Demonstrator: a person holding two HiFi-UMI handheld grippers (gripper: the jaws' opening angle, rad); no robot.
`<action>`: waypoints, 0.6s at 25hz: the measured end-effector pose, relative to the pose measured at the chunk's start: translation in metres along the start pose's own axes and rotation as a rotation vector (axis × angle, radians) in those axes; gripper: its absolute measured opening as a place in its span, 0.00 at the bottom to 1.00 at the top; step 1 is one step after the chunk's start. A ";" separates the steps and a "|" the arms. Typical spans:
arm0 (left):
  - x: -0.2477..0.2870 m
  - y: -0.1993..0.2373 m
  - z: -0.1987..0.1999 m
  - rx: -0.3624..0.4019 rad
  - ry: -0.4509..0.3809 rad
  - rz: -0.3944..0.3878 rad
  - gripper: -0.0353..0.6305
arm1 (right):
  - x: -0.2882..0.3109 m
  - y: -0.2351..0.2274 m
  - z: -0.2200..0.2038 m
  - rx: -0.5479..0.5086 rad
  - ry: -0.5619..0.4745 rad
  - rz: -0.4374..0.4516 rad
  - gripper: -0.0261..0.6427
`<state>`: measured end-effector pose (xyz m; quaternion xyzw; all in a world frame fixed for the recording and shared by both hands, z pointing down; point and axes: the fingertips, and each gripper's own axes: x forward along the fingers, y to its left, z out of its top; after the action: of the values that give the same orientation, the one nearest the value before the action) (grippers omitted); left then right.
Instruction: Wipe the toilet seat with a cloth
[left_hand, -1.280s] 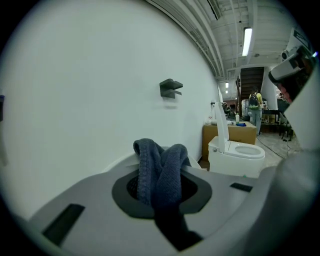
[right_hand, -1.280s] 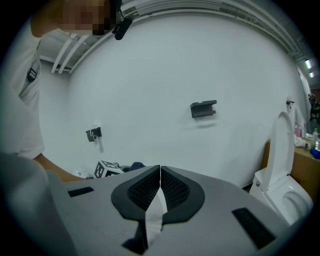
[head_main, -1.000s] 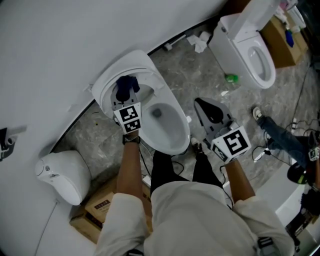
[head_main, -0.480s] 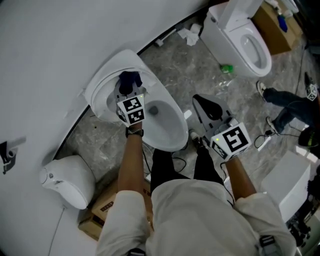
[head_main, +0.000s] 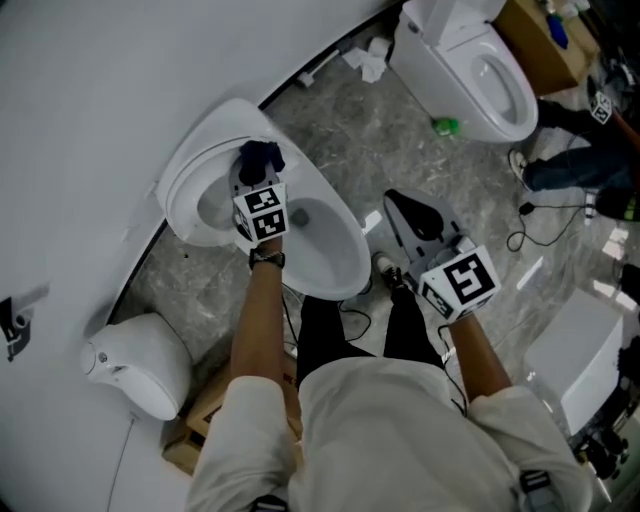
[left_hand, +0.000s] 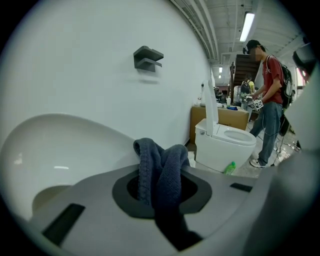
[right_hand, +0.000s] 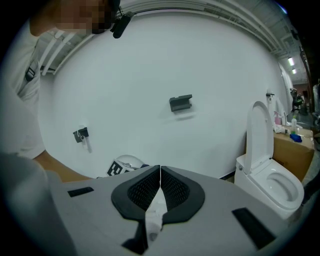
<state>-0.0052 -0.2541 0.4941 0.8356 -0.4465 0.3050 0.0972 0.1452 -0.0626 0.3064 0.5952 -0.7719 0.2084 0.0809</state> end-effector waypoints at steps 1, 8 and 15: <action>0.001 -0.001 -0.001 0.001 0.004 0.003 0.14 | -0.001 -0.001 -0.002 0.004 0.000 0.001 0.08; 0.004 -0.007 -0.006 0.008 -0.020 0.050 0.14 | -0.009 -0.011 -0.013 0.017 0.012 -0.003 0.08; 0.017 -0.018 -0.025 0.007 0.013 0.067 0.14 | -0.022 -0.030 -0.025 0.020 0.017 -0.014 0.08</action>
<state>0.0055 -0.2443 0.5258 0.8184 -0.4727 0.3150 0.0870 0.1765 -0.0390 0.3274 0.5997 -0.7648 0.2205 0.0830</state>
